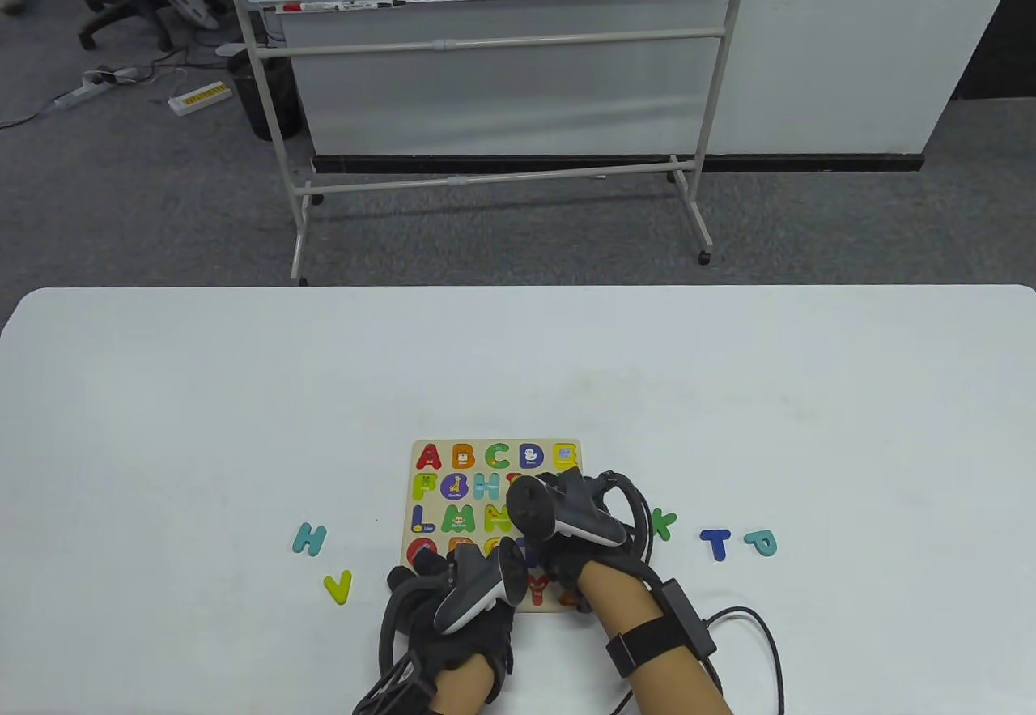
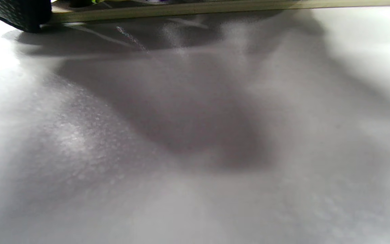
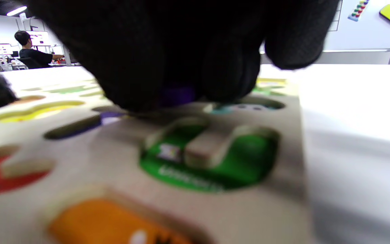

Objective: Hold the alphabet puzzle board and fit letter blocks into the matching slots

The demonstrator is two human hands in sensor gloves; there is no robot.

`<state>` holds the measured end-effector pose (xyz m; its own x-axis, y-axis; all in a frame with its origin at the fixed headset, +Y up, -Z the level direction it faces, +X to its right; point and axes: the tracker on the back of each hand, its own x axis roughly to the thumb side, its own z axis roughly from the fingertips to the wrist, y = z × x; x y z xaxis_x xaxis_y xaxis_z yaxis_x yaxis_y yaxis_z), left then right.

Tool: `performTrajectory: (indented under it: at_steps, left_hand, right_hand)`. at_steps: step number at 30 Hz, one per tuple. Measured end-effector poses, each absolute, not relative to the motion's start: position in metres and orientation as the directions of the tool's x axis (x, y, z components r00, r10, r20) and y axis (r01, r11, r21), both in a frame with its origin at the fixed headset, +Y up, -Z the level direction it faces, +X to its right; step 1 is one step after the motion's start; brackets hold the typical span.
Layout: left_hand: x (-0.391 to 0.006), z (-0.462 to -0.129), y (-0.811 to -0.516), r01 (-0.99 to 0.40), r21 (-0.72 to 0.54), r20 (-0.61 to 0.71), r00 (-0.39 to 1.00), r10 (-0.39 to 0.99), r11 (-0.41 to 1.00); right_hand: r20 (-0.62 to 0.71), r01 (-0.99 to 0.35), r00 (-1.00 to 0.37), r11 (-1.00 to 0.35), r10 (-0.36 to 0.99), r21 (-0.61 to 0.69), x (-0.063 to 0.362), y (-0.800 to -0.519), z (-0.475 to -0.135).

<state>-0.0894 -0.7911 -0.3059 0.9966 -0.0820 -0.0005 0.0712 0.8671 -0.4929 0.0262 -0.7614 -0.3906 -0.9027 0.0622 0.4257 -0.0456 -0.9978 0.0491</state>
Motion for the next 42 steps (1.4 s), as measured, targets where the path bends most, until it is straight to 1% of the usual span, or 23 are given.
performTrajectory:
  at_steps: [8, 14, 19, 29, 35, 39, 42]
  left_hand:
    - [-0.09, -0.306, -0.791, 0.067, -0.494, 0.002, 0.997, -0.075, 0.867]
    - [-0.09, -0.305, -0.791, 0.064, -0.496, -0.001, 0.997, -0.075, 0.866]
    - [-0.09, -0.306, -0.791, 0.062, -0.497, -0.003, 0.997, -0.074, 0.866]
    - [-0.09, -0.305, -0.791, 0.063, -0.495, -0.003, 0.997, -0.074, 0.867]
    - [-0.09, -0.305, -0.791, 0.063, -0.495, -0.003, 0.997, -0.074, 0.867]
    - [-0.09, -0.306, -0.791, 0.061, -0.495, -0.001, 0.997, -0.071, 0.867]
    - [-0.09, -0.306, -0.791, 0.06, -0.496, -0.001, 0.998, -0.07, 0.866]
  right_hand:
    - [0.429, -0.071, -0.9, -0.997, 0.081, 0.04, 0.029, -0.76, -0.392]
    - [0.417, -0.115, -0.902, -0.993, 0.111, 0.016, 0.033, -0.761, -0.393]
    - [0.415, -0.118, -0.903, -0.993, 0.111, 0.008, 0.033, -0.761, -0.392]
    - [0.447, -0.071, -0.894, -0.997, 0.046, -0.039, 0.029, -0.761, -0.387]
    - [0.477, -0.048, -0.879, -0.989, -0.023, -0.137, 0.028, -0.761, -0.383]
    - [0.441, -0.096, -0.896, -0.993, 0.058, -0.065, 0.032, -0.76, -0.389]
    - [0.433, -0.092, -0.897, -0.996, 0.086, 0.007, 0.034, -0.759, -0.392]
